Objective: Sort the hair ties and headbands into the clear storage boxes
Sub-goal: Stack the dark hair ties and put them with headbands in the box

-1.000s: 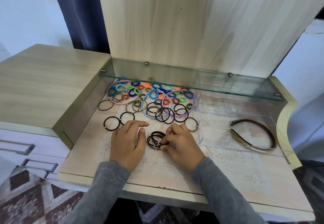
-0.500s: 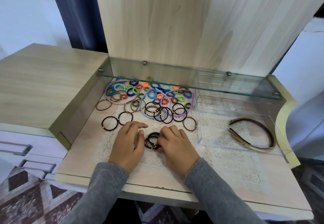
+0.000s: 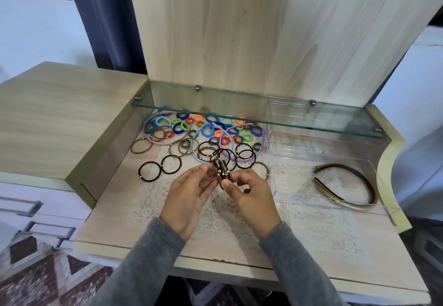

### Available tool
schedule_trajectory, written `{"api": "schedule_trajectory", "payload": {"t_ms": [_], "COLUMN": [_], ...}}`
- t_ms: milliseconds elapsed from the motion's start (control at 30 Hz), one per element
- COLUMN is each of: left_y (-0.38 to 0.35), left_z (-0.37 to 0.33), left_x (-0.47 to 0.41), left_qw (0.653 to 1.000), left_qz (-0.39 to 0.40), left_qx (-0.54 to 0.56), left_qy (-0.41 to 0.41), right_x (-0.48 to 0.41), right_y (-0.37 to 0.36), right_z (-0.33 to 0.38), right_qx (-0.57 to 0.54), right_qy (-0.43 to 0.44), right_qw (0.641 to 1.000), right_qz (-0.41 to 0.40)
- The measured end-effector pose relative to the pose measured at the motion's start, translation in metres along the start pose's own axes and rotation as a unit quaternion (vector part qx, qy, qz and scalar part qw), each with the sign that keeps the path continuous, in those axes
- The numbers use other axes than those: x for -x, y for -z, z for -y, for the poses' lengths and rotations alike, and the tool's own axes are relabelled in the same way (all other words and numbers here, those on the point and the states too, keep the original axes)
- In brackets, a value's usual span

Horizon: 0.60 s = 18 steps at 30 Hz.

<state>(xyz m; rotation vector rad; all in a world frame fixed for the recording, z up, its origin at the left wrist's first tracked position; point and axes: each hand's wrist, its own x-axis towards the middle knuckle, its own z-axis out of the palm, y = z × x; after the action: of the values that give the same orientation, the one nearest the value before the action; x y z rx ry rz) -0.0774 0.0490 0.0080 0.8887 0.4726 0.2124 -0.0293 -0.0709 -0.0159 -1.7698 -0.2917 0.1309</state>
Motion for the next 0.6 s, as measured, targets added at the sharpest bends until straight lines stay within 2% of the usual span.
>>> {"api": "schedule_trajectory", "payload": {"t_ms": [233, 400, 600], "left_y": [-0.0029, -0.0017, -0.0028], "left_z": [-0.0007, 0.0069, 0.0034], "left_x": [-0.0023, 0.0007, 0.0012], "left_qw": [0.998, 0.998, 0.997], "left_qz": [0.002, 0.027, 0.070], "left_qx": [0.051, 0.034, -0.019], "left_qy": [0.041, 0.045, 0.008], "right_x": [0.0026, 0.0002, 0.0016], "right_y": [-0.0043, -0.0045, -0.0042], "right_z": [0.0019, 0.0025, 0.0045], "right_qx": [0.001, 0.006, 0.013], "right_qy": [0.027, 0.043, 0.053], "right_qw": [0.999, 0.999, 0.997], "right_qz": [0.020, 0.028, 0.049]}}
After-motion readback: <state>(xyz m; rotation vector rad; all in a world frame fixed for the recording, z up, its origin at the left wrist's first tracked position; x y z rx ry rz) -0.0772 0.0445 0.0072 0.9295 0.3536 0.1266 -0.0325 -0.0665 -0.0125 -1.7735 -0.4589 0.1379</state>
